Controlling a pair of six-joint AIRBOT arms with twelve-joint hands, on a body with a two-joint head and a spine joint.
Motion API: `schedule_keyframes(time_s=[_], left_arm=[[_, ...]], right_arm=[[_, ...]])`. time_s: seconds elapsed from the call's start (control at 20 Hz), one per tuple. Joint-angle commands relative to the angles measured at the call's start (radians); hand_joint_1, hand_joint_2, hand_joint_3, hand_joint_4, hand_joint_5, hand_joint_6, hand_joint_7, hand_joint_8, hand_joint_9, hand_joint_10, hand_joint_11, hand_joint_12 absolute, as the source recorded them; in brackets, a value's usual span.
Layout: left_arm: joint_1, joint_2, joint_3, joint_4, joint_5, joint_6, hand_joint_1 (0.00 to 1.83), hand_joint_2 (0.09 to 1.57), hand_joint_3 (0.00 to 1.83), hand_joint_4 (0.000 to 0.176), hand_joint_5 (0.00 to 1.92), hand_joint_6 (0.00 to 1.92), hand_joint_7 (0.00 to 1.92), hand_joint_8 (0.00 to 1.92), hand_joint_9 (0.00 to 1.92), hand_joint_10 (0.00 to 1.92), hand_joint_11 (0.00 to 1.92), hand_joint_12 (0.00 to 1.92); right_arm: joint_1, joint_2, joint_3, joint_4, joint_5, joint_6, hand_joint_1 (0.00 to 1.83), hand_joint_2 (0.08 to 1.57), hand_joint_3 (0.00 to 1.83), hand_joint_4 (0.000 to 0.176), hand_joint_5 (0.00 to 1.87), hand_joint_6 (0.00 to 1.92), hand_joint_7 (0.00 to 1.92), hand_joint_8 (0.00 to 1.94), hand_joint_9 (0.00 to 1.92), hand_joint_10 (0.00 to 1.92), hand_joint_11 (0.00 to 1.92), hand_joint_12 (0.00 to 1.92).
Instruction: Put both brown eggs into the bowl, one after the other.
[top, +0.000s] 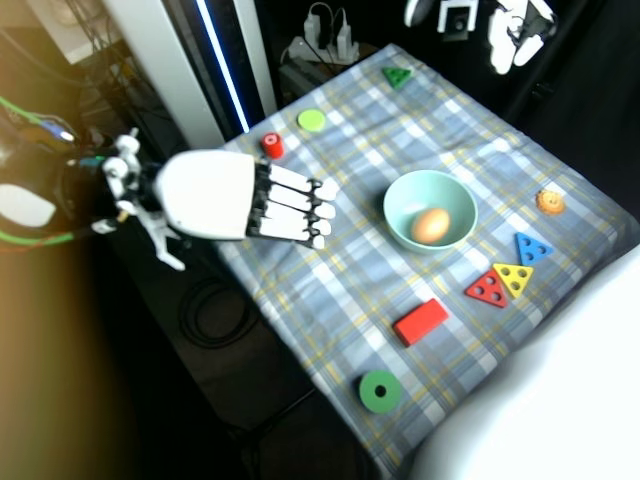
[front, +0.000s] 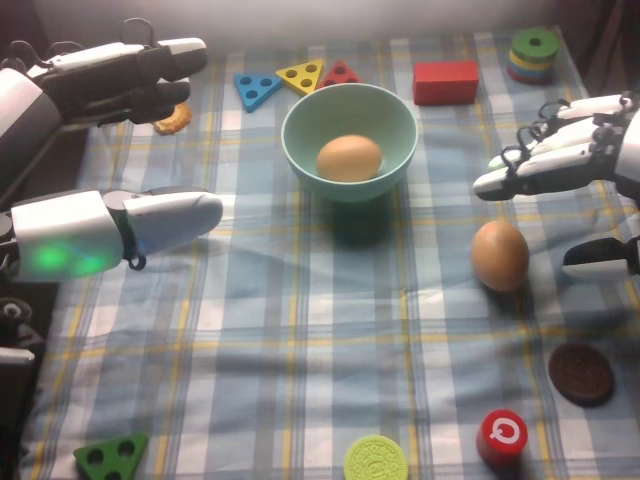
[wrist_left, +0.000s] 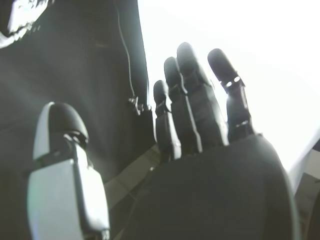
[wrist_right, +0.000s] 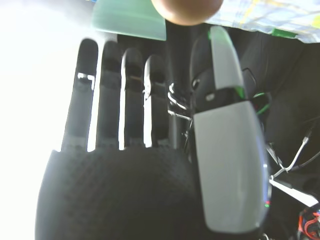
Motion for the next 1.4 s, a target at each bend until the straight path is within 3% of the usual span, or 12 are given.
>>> schedule_keyframes(time_s=[0.0,0.25,0.35,0.4,0.6,0.65,0.7,0.75,0.8,0.85,1.0,1.35], left_arm=[[-0.004,0.008,0.0,-0.002,-0.142,-0.012,0.78,0.94,0.0,0.076,0.51,0.01,0.62,0.0,0.61,0.01,0.0,1.18],[-0.006,-0.002,0.011,-0.001,-0.153,-0.036,0.8,0.94,0.0,0.083,0.51,0.0,0.62,0.0,0.59,0.0,0.0,1.26],[-0.005,-0.004,0.014,-0.004,-0.154,-0.053,0.78,0.95,0.0,0.068,0.53,0.01,0.63,0.0,0.62,0.01,0.0,1.32],[-0.004,-0.005,0.016,-0.004,-0.154,-0.062,0.78,0.95,0.0,0.064,0.55,0.01,0.64,0.0,0.62,0.01,0.0,1.33],[0.001,-0.011,0.031,-0.003,-0.157,-0.118,0.81,0.94,0.0,0.071,0.54,0.0,0.65,0.0,0.62,0.01,0.0,1.38],[0.002,-0.011,0.032,-0.003,-0.159,-0.12,0.78,0.95,0.0,0.068,0.54,0.0,0.66,0.01,0.63,0.01,0.0,1.39],[0.004,-0.011,0.032,-0.005,-0.16,-0.12,0.78,0.96,0.0,0.069,0.53,0.0,0.66,0.0,0.63,0.01,0.0,1.38],[0.005,-0.012,0.032,-0.006,-0.16,-0.12,0.79,0.95,0.0,0.068,0.54,0.0,0.66,0.01,0.63,0.01,0.0,1.38],[0.006,-0.014,0.032,-0.008,-0.16,-0.12,0.79,0.95,0.0,0.059,0.55,0.01,0.68,0.01,0.64,0.02,0.0,1.37],[0.007,-0.015,0.033,-0.008,-0.16,-0.12,0.79,0.95,0.0,0.061,0.55,0.01,0.67,0.01,0.64,0.01,0.0,1.37],[0.008,-0.015,0.033,-0.009,-0.16,-0.121,0.78,0.96,0.0,0.055,0.55,0.0,0.67,0.0,0.63,0.01,0.0,1.35],[0.017,-0.021,0.04,-0.012,-0.16,-0.149,0.78,0.95,0.0,0.058,0.52,0.0,0.64,0.0,0.65,0.01,0.0,1.16]], right_arm=[[0.02,-0.006,0.005,0.015,0.08,0.016,1.15,1.04,0.0,0.063,0.53,0.0,0.56,0.0,0.68,0.02,0.38,1.1],[0.067,-0.042,0.034,-0.089,0.034,0.071,1.31,1.02,0.0,0.027,0.52,0.0,0.57,0.0,0.73,0.01,0.43,0.9],[0.085,-0.054,0.037,-0.126,0.007,0.073,1.36,1.0,0.0,0.038,0.52,0.0,0.53,0.0,0.7,0.0,0.46,0.78],[0.087,-0.058,0.039,-0.133,0.003,0.075,1.36,0.99,0.0,0.023,0.52,0.0,0.54,0.0,0.7,0.0,0.46,0.76],[0.091,-0.07,0.043,-0.151,-0.005,0.085,1.31,1.02,0.0,0.0,0.58,0.0,0.71,0.01,0.84,0.02,0.44,0.96],[0.091,-0.071,0.044,-0.151,-0.005,0.085,1.33,1.02,0.0,0.0,0.62,0.0,0.81,0.03,0.99,0.13,0.53,1.3],[0.091,-0.072,0.044,-0.149,-0.006,0.085,1.36,1.01,0.0,0.0,0.66,0.01,0.88,0.07,0.84,0.78,0.61,1.48],[0.091,-0.072,0.045,-0.145,-0.005,0.085,1.39,1.02,0.0,0.0,0.76,0.02,0.66,1.02,0.76,1.52,0.81,1.7],[0.091,-0.072,0.046,-0.143,-0.005,0.085,1.36,1.14,0.01,0.0,0.88,0.02,0.8,1.25,0.88,1.66,0.99,1.75],[0.091,-0.072,0.047,-0.142,-0.005,0.085,1.23,1.22,0.0,0.0,0.8,1.02,0.79,1.52,0.92,1.64,1.04,1.72],[0.092,-0.072,0.05,-0.128,-0.004,0.085,1.19,1.21,0.0,0.0,0.81,1.13,0.82,1.41,0.84,1.31,0.88,1.49],[0.099,-0.06,0.058,-0.055,0.065,0.079,1.21,1.19,0.0,0.0,0.91,0.93,0.8,1.47,0.79,1.33,0.78,1.6]])
